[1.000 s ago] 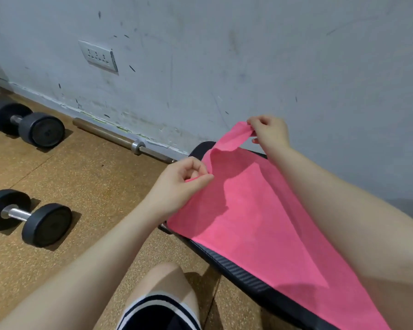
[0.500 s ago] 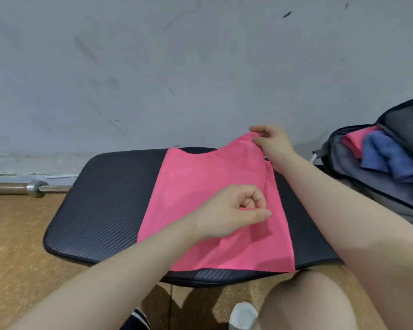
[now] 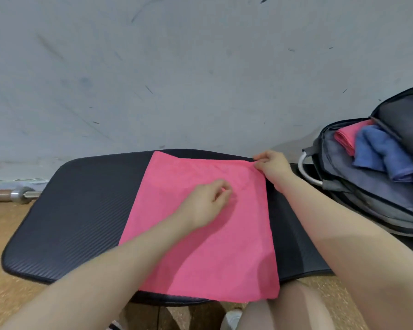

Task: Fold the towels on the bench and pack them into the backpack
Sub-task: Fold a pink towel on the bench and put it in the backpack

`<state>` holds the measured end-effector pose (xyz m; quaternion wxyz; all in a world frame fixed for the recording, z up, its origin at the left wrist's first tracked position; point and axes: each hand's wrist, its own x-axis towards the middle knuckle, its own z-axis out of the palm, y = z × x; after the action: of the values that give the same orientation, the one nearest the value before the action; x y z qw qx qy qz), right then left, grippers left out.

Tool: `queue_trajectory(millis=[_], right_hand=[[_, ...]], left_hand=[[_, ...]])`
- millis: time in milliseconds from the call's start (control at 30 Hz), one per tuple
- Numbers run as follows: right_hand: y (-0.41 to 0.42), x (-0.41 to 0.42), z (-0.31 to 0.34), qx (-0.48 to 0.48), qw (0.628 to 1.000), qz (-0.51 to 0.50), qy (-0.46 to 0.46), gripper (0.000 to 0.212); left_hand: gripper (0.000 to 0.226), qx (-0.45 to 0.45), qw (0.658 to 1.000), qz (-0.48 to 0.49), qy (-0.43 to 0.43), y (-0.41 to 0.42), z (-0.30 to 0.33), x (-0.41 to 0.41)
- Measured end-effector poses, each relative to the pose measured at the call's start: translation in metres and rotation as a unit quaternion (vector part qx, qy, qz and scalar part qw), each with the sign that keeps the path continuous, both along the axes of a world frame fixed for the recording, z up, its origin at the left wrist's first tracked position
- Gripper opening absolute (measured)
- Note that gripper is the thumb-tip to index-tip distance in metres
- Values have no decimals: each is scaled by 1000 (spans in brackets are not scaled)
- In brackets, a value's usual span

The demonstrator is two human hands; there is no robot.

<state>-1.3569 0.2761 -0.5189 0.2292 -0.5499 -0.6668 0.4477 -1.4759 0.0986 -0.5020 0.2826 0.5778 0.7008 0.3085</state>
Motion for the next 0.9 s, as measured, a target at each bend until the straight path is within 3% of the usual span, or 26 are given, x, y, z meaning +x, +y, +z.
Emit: queue_trajectory(millis=[133, 233, 300, 367, 467, 533, 633, 767, 900], right_hand=[[6, 2, -1, 16, 1000, 8, -3, 19], [12, -1, 1, 34, 999, 14, 10, 22], [13, -3, 2, 27, 998, 19, 46, 28], [13, -5, 1, 22, 998, 32, 48, 28], [13, -5, -6, 24, 999, 41, 3, 8], [12, -7, -8, 43, 998, 42, -12, 18], [8, -13, -6, 98, 991, 61, -72, 7], [5, -21, -9, 173, 963, 100, -180, 11], [2, -20, -12, 210, 941, 108, -244, 18]], left_hand=[[33, 19, 984, 109, 140, 35, -13, -70], [44, -59, 950, 121, 283, 47, -19, -106], [40, -96, 932, 133, 325, 49, -24, -121], [30, -101, 932, 153, 314, 47, -28, -131], [22, -67, 942, 181, 276, 40, -25, -141], [20, -40, 941, 189, 278, 34, -24, -144], [17, -28, 942, 210, 259, 30, -24, -148], [15, -35, 957, 258, 128, 29, -23, -157], [19, -71, 960, 237, 128, 27, -20, -163]])
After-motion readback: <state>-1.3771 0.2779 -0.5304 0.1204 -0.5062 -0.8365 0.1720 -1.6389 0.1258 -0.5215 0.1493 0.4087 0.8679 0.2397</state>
